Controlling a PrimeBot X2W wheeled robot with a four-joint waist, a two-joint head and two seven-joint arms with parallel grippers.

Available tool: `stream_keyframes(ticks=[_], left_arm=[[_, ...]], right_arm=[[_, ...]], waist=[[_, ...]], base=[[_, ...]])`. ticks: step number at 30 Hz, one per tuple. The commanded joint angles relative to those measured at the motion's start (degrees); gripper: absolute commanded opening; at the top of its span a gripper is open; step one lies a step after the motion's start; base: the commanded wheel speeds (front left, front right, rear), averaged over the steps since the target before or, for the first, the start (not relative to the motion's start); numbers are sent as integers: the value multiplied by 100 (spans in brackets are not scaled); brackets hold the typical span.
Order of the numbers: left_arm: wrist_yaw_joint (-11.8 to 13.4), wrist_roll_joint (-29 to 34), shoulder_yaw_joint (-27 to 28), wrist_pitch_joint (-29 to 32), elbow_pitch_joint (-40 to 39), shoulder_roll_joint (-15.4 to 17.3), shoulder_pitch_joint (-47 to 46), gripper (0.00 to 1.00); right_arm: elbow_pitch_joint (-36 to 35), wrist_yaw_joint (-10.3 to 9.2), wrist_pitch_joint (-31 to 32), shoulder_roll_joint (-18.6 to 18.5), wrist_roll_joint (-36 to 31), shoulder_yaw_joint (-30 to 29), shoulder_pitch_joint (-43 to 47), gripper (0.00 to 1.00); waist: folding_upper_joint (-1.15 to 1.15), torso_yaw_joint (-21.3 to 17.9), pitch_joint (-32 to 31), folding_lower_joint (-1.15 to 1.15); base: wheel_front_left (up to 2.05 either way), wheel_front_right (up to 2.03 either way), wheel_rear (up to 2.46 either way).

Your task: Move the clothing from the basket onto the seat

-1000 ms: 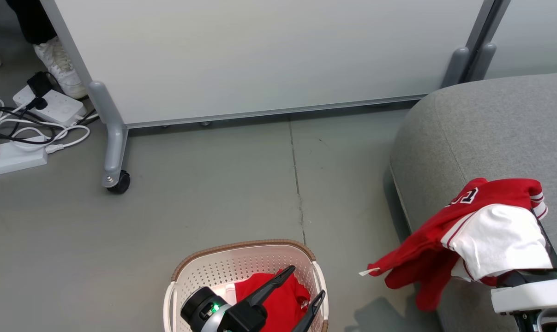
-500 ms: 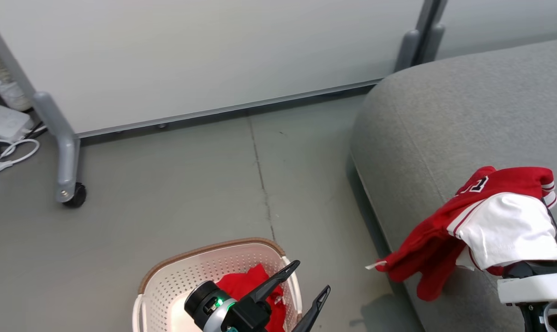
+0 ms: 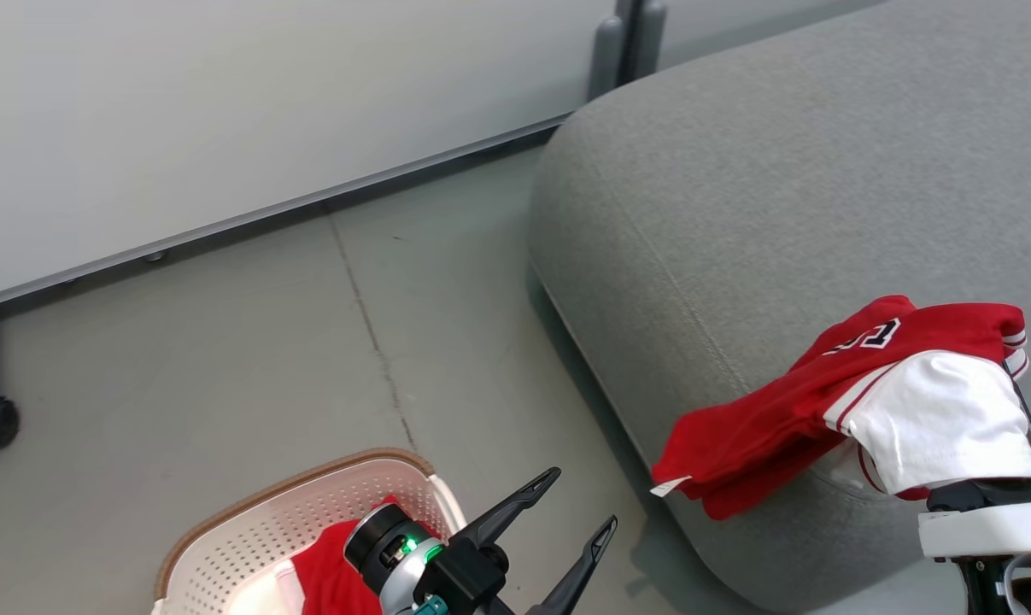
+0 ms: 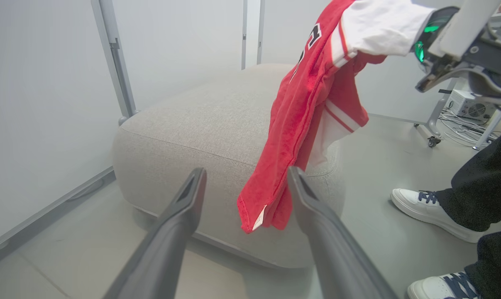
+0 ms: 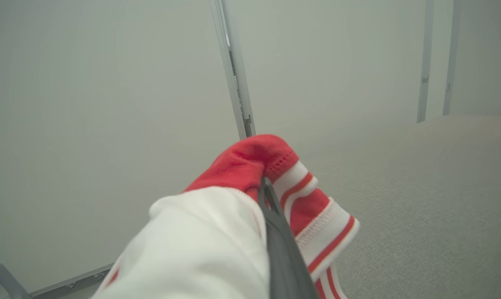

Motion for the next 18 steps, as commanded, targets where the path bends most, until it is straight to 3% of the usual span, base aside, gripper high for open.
stream_keyframes(ticks=[1, 8, 18], left_arm=[[-2, 33, 2, -2, -4, 46, -124, 100], [-2, 65, -22, -2, -12, 14, -118, 100], [-2, 108, -78, -2, -37, -10, -228, 100]], right_arm=[[-35, 3, -37, 6, -4, 8, -60, 0], [-55, 3, -37, 81, 15, -27, -8, 0], [-96, 3, -37, 178, 12, -128, 39, 0]], waist=[[0, -184, 68, 0], [0, -520, 124, 0], [0, -629, 223, 0]], base=[[0, 0, 0], [0, 0, 0], [0, 0, 0]])
